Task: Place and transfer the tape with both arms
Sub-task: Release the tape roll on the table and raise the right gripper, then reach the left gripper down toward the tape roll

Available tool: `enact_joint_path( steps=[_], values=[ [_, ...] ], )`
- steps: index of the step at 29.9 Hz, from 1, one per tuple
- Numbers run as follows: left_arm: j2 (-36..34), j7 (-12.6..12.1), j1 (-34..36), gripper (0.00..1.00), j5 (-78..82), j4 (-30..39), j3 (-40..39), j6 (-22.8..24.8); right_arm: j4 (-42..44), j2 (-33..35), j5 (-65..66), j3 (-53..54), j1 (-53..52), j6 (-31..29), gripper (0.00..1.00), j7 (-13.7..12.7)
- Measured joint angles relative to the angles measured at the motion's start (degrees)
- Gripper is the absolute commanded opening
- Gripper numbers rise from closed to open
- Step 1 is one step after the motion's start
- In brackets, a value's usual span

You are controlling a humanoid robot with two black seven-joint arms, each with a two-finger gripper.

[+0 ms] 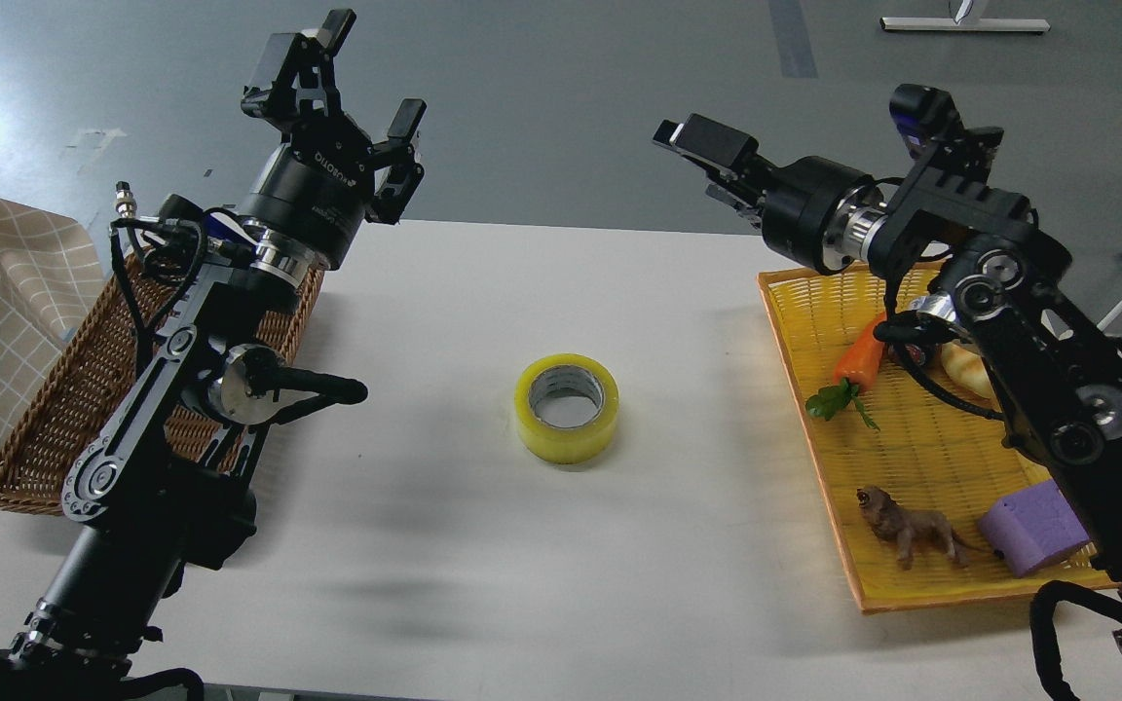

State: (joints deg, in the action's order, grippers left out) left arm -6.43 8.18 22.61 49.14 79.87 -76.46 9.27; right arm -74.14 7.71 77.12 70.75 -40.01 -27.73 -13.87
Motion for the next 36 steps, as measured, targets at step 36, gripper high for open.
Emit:
enact_joint_path(
  steps=[36],
  values=[
    [-8.0, -3.6, 0.4, 0.98, 75.8, 5.2, 20.3, -2.0, -7.2, 0.0, -35.8, 19.2, 6.9, -0.3, 1.0, 1.1]
  ],
)
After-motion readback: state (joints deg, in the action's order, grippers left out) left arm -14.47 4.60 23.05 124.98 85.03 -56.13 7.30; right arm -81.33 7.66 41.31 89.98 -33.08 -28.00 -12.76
